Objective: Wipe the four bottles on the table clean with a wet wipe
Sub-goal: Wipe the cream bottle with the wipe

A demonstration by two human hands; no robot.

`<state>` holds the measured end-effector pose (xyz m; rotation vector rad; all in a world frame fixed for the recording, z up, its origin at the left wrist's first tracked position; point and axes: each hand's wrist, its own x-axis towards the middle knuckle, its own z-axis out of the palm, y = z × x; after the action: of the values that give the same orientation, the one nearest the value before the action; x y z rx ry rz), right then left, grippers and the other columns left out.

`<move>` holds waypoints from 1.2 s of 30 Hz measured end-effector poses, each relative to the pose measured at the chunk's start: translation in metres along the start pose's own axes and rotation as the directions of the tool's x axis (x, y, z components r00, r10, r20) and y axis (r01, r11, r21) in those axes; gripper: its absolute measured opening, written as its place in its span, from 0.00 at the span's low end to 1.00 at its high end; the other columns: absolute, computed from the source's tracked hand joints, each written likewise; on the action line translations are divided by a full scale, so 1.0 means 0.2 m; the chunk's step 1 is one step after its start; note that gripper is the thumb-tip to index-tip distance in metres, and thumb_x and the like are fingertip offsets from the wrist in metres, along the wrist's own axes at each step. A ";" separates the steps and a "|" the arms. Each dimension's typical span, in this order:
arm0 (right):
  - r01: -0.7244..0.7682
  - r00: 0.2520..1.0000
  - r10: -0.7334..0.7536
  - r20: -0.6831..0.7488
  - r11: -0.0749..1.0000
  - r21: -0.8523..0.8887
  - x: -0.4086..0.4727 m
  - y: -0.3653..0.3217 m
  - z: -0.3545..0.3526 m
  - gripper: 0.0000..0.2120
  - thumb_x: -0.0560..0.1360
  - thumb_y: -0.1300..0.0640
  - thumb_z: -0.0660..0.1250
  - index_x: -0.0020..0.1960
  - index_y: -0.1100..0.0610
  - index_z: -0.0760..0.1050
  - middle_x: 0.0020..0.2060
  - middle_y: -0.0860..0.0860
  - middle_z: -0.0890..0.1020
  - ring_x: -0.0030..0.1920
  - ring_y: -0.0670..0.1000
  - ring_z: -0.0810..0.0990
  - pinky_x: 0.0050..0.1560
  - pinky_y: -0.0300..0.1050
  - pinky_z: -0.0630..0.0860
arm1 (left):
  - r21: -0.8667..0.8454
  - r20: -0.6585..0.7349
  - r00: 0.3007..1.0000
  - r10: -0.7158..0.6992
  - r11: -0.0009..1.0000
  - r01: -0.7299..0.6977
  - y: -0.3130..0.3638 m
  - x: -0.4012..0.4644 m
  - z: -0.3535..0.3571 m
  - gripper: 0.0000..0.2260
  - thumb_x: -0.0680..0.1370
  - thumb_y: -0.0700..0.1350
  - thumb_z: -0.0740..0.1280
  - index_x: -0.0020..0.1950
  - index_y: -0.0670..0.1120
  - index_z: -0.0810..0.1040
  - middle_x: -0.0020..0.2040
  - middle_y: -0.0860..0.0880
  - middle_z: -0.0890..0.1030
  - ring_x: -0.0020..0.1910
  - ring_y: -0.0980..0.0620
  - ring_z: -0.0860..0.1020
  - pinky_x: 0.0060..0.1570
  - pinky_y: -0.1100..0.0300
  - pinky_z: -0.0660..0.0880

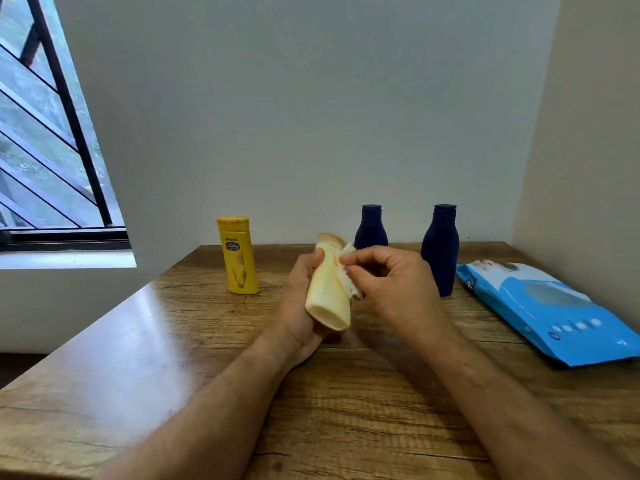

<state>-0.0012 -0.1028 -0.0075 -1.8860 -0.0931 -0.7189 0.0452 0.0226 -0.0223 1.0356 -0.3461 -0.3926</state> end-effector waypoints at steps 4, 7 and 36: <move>-0.022 0.996 0.023 -0.088 1.000 0.005 0.02 0.00 -0.03 0.07 0.74 0.58 0.72 0.50 0.49 0.82 0.47 0.41 0.83 0.50 0.40 0.81 0.50 0.39 0.81 | 0.100 -0.001 1.000 0.008 0.995 -0.007 -0.03 0.00 0.01 0.19 0.81 0.56 0.57 0.61 0.44 0.77 0.42 0.44 0.83 0.39 0.49 0.80 0.39 0.56 0.76; 0.009 0.996 -0.003 0.087 0.997 -0.075 0.00 -0.01 -0.03 0.06 0.73 0.57 0.73 0.48 0.48 0.84 0.46 0.41 0.83 0.49 0.40 0.81 0.47 0.35 0.80 | -0.035 0.025 0.999 0.028 0.999 -0.027 -0.01 0.02 -0.01 0.19 0.83 0.54 0.55 0.59 0.42 0.78 0.43 0.42 0.85 0.40 0.48 0.84 0.39 0.55 0.81; -0.473 0.849 0.418 0.324 0.325 0.819 0.06 0.01 -0.07 0.23 0.77 0.49 0.67 0.63 0.66 0.72 0.56 0.67 0.80 0.44 0.61 0.84 0.32 0.44 0.82 | 0.795 -0.137 0.869 0.475 0.576 -0.189 -0.07 0.10 -0.09 0.27 0.79 0.63 0.63 0.76 0.56 0.63 0.65 0.52 0.74 0.60 0.51 0.77 0.53 0.45 0.82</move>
<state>0.0029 -0.1183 0.0007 -0.8013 0.0329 -0.1199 0.0687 0.0200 -0.0402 1.8113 -0.3982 0.3489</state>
